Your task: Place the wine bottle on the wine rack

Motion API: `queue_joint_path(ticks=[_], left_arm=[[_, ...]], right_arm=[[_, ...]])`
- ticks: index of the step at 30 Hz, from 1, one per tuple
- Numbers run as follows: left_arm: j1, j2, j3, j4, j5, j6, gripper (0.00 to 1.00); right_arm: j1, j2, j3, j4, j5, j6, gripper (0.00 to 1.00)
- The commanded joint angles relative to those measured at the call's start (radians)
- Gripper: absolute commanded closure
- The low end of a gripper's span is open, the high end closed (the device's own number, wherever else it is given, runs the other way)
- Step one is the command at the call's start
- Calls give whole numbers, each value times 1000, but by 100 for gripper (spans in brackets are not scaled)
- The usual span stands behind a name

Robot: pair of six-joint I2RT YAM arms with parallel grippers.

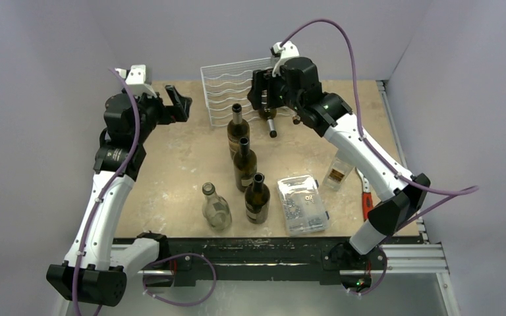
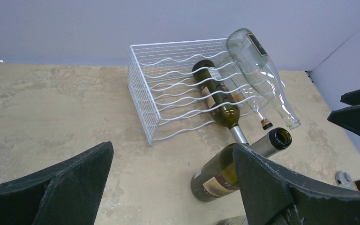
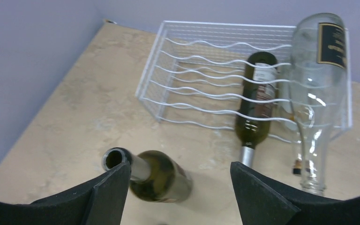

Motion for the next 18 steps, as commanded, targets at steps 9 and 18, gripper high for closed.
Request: queue_joint_path(ticks=[9,18], left_arm=[[11,29,61,8,87,-52,0],[2,11,51,6,89,-59,0]], right_arm=[[167,31,8,62,27,72,15],[236,106,22,0,217,53,16]])
